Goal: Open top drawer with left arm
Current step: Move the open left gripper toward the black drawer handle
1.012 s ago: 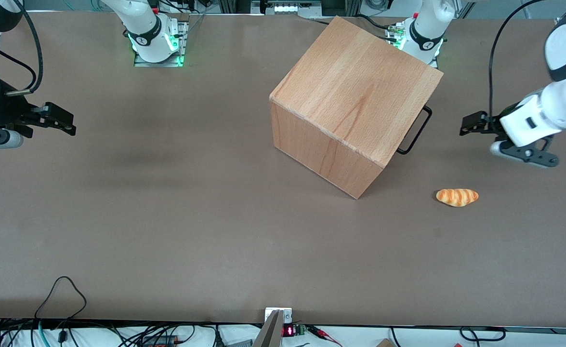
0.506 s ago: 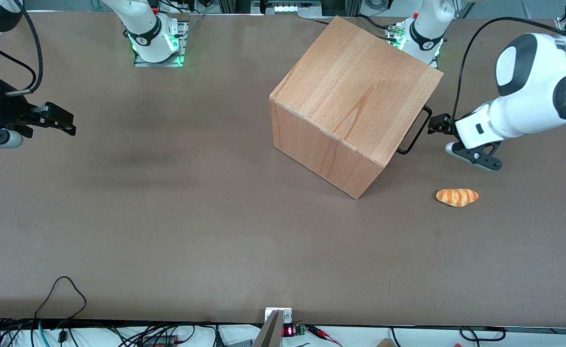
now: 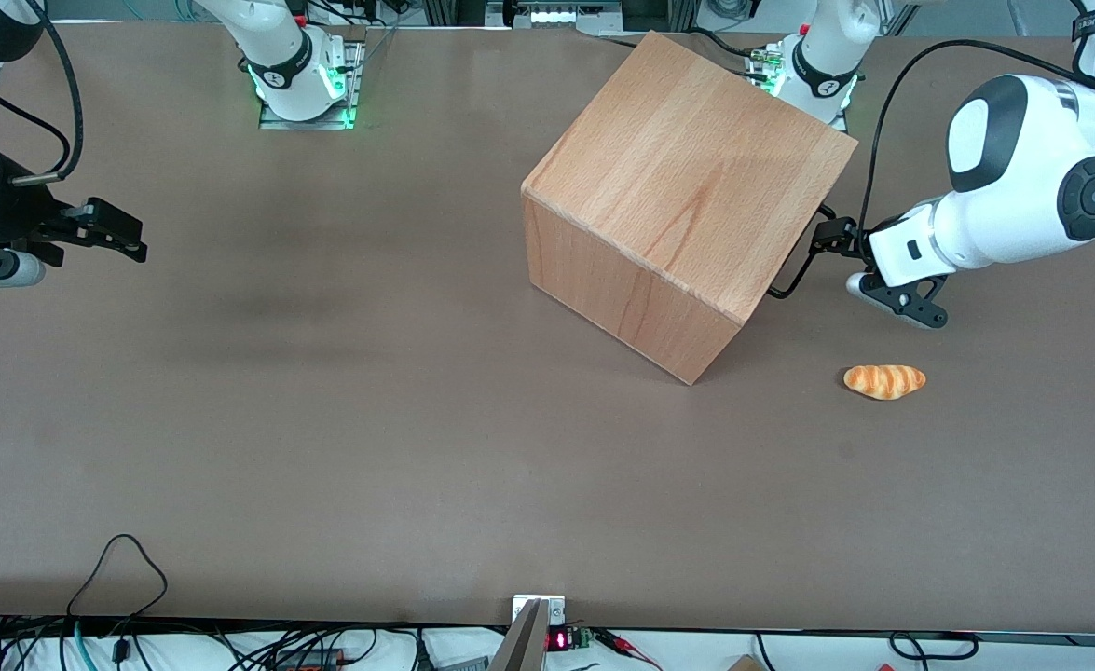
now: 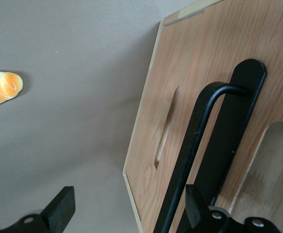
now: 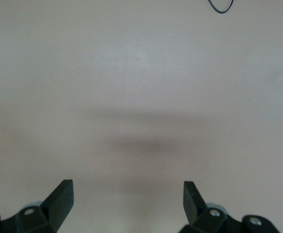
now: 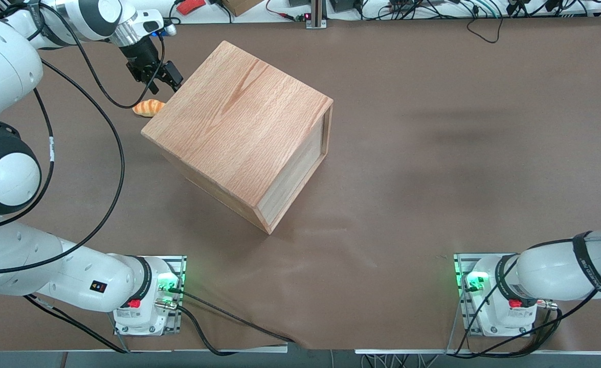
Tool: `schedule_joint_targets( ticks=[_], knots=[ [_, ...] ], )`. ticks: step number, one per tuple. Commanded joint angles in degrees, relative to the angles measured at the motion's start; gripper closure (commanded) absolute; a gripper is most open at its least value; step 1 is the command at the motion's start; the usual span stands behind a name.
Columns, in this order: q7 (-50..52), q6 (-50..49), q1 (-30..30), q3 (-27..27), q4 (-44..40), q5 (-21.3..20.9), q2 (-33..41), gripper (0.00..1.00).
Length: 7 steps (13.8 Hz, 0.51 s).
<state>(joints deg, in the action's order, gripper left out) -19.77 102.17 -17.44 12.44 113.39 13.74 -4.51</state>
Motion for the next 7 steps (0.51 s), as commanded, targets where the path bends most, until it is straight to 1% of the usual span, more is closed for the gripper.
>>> schedule_joint_targets(
  ticks=[1,7],
  knots=[
    [-2.0,0.9,-0.5,-0.3,1.1,2.3,0.8,0.0],
    [-6.4,6.1,-0.6,-0.3,1.7,3.0,-2.7,0.0]
  ],
)
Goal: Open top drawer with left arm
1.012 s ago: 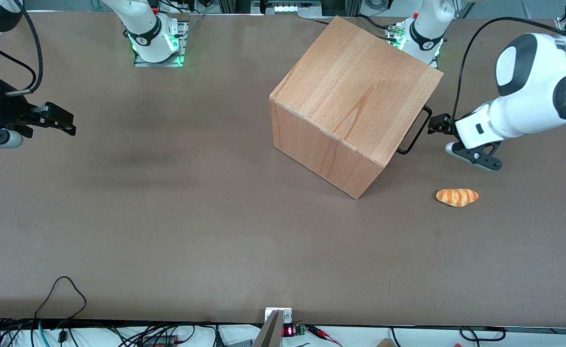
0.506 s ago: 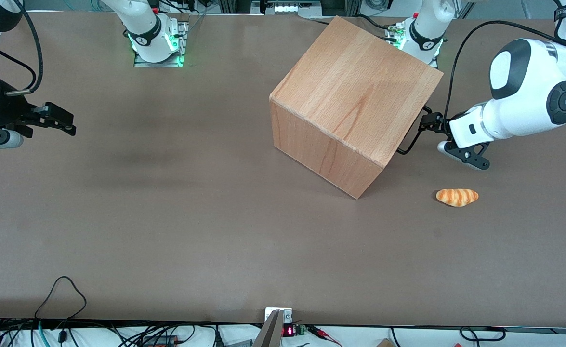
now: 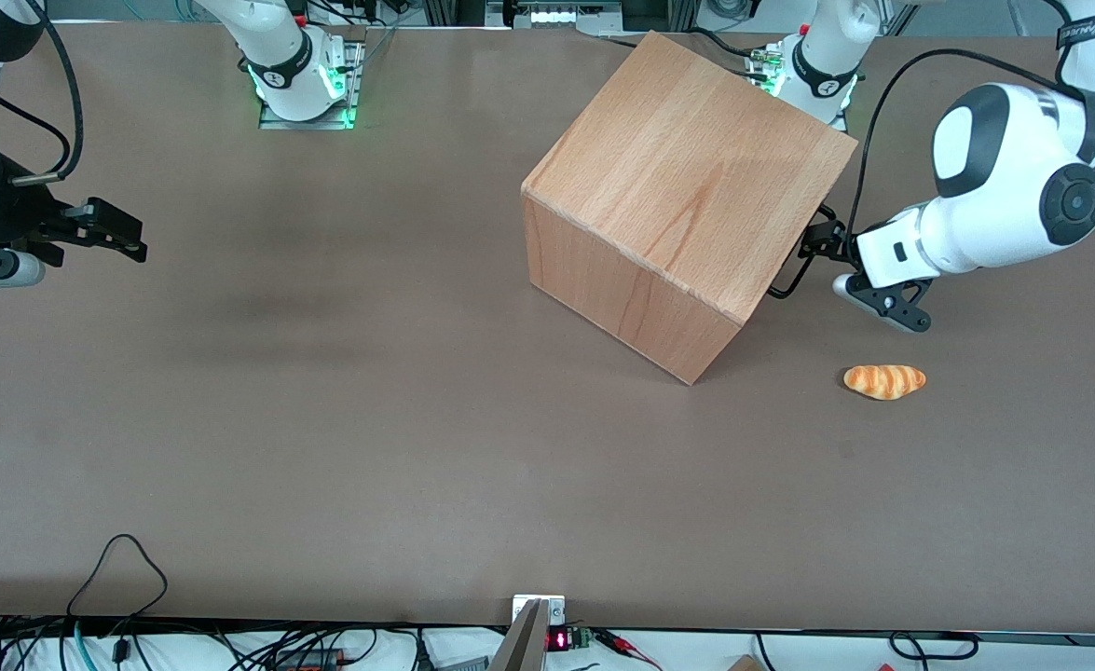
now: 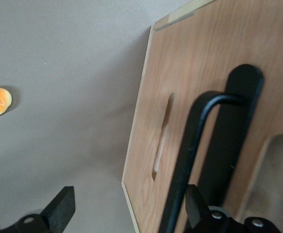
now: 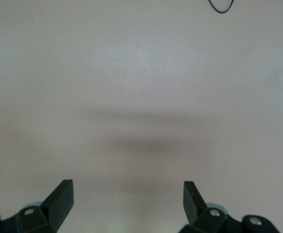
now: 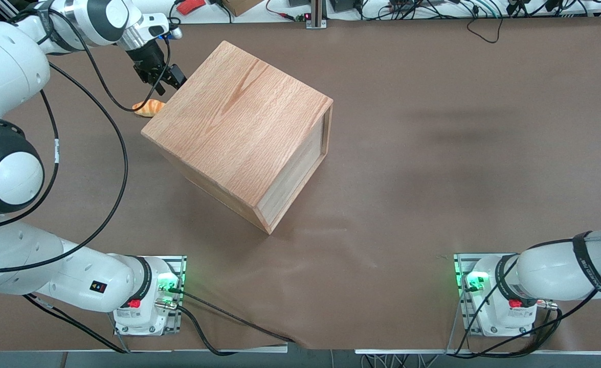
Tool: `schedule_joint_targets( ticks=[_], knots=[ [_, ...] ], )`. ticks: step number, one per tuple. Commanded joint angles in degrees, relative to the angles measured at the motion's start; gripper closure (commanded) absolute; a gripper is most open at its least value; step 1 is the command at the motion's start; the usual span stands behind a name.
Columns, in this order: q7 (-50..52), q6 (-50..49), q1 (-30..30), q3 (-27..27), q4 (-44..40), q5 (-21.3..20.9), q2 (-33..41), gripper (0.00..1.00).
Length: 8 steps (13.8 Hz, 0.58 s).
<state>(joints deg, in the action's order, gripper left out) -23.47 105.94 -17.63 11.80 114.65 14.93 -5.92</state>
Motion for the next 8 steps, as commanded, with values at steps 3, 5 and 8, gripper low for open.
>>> schedule_joint_targets(
  ticks=[3,5,8],
  knots=[
    [-3.0,5.8,0.0,0.8,0.0,1.8,-3.8,0.0],
    [-2.8,11.0,0.6,1.3,-0.1,1.7,-5.0,0.0],
    [-3.7,18.4,3.1,2.2,-0.3,1.2,-6.4,0.0]
  ],
)
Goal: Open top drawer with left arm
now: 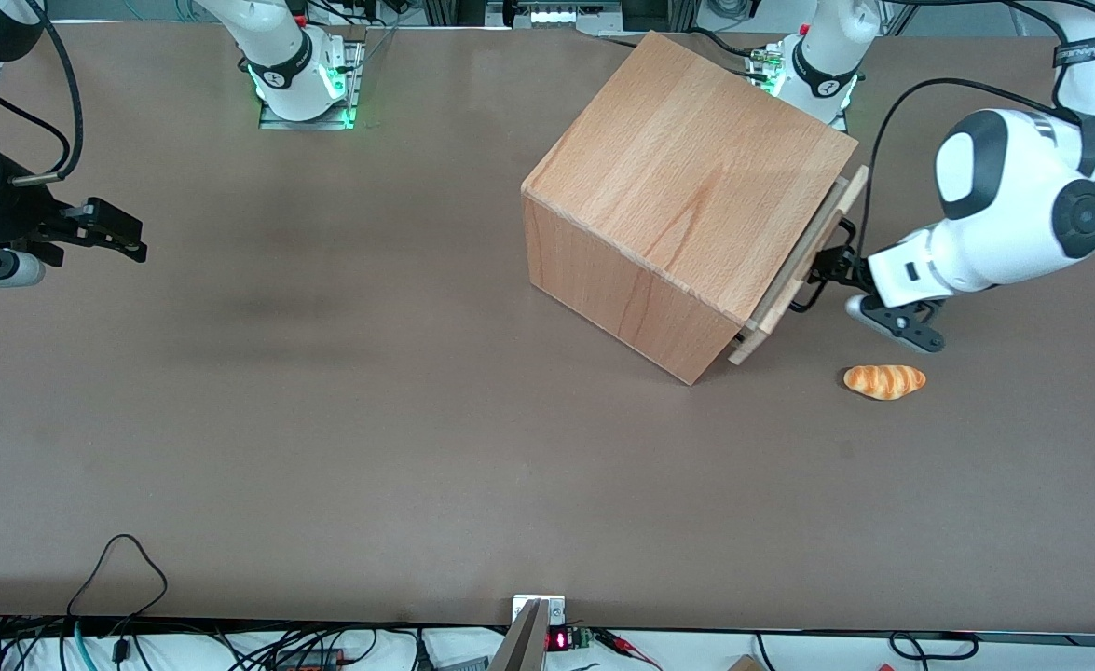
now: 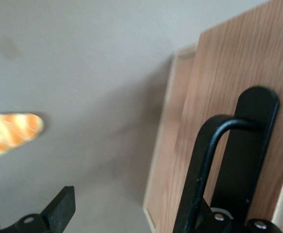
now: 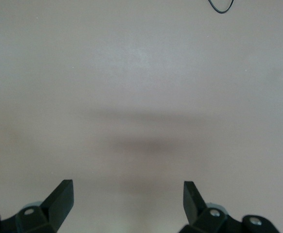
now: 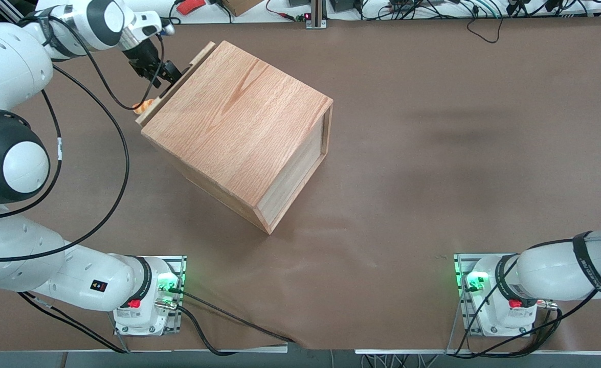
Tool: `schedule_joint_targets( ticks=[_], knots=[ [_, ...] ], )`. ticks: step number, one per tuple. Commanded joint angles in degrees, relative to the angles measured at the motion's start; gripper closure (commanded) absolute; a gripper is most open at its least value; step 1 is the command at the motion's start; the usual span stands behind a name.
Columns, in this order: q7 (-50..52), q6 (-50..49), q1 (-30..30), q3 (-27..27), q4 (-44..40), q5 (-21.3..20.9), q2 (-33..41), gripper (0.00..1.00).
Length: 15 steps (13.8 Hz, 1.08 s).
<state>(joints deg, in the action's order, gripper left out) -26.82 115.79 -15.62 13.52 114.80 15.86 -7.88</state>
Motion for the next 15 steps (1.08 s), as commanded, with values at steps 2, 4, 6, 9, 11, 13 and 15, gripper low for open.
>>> schedule_joint_targets(
  ticks=[2,4,6,9,11,13,15],
  knots=[
    [-3.8,11.3,2.4,2.6,-1.2,0.4,-6.2,0.0],
    [-8.1,12.8,3.7,5.0,-3.5,0.7,-8.8,0.0],
    [-9.7,12.8,7.1,5.1,-5.9,1.8,-10.9,0.0],
    [-13.8,12.8,10.3,5.1,-9.2,1.9,-13.2,0.0],
    [-13.9,12.7,11.1,5.1,-11.2,1.5,-13.2,0.0],
    [-14.0,11.8,11.1,5.1,-13.9,1.5,-12.9,0.0],
    [-14.0,10.5,11.1,5.1,-15.6,1.5,-12.3,0.0]
  ],
)
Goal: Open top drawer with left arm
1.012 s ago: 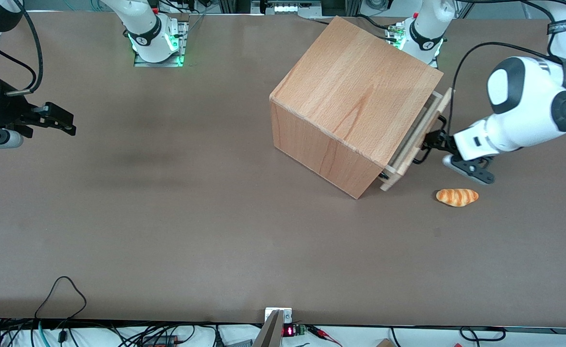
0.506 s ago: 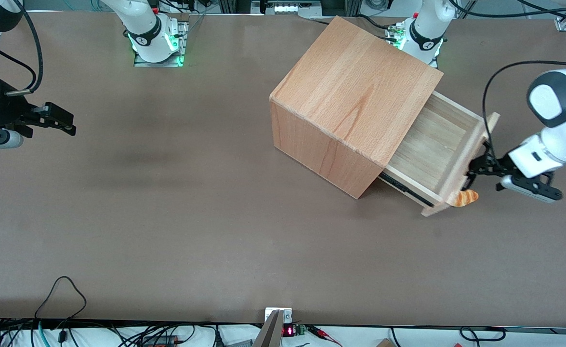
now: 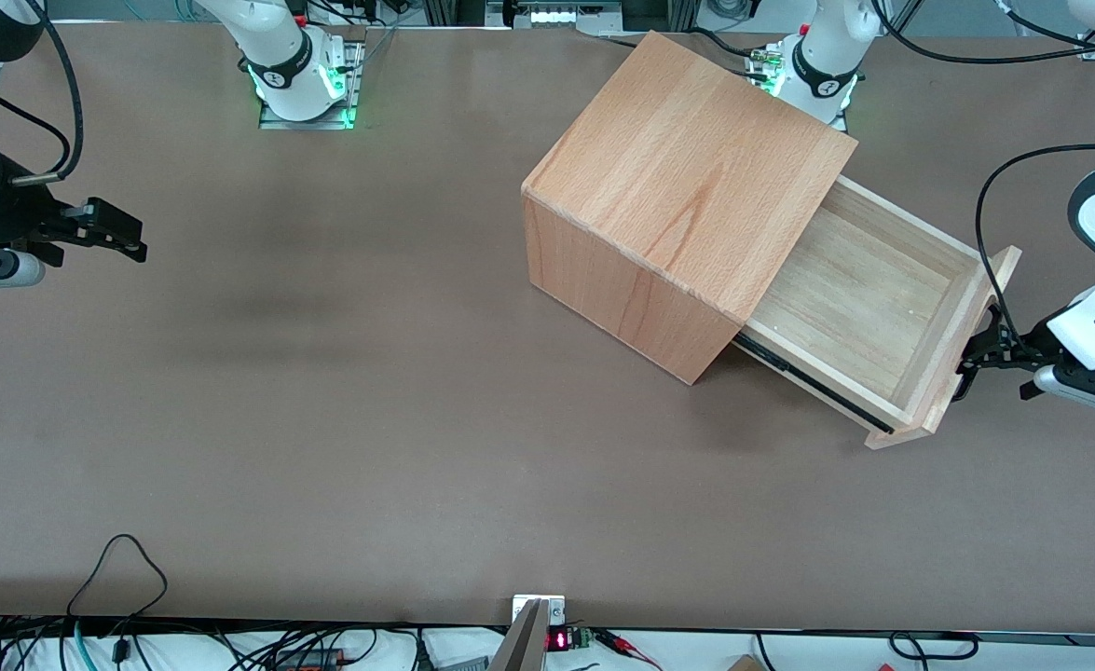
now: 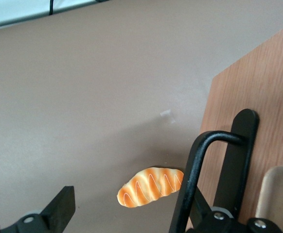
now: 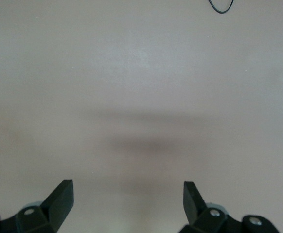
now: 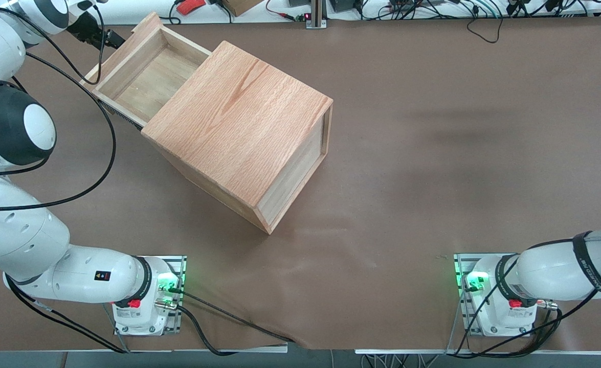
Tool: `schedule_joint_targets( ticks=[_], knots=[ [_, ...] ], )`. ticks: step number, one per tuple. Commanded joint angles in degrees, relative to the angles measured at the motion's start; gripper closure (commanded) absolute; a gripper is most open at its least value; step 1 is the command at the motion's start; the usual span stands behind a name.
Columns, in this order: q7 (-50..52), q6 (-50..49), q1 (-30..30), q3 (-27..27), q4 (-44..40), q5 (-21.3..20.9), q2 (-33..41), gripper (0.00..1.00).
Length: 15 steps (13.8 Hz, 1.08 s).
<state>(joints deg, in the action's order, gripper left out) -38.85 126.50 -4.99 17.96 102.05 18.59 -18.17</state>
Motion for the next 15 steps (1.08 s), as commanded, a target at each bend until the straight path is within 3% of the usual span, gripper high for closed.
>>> schedule_joint_targets(
  ticks=[1,5,12,15],
  knots=[
    [-1.7,-2.1,0.5,0.7,-4.5,-1.2,-1.7,0.0],
    [1.6,-11.3,-1.5,2.1,-8.8,-1.8,1.2,0.0],
    [22.3,-28.3,-7.7,2.6,-10.9,-15.5,12.9,0.0],
    [32.4,-36.6,-10.0,2.3,-10.8,-18.3,17.7,0.0]
  ],
)
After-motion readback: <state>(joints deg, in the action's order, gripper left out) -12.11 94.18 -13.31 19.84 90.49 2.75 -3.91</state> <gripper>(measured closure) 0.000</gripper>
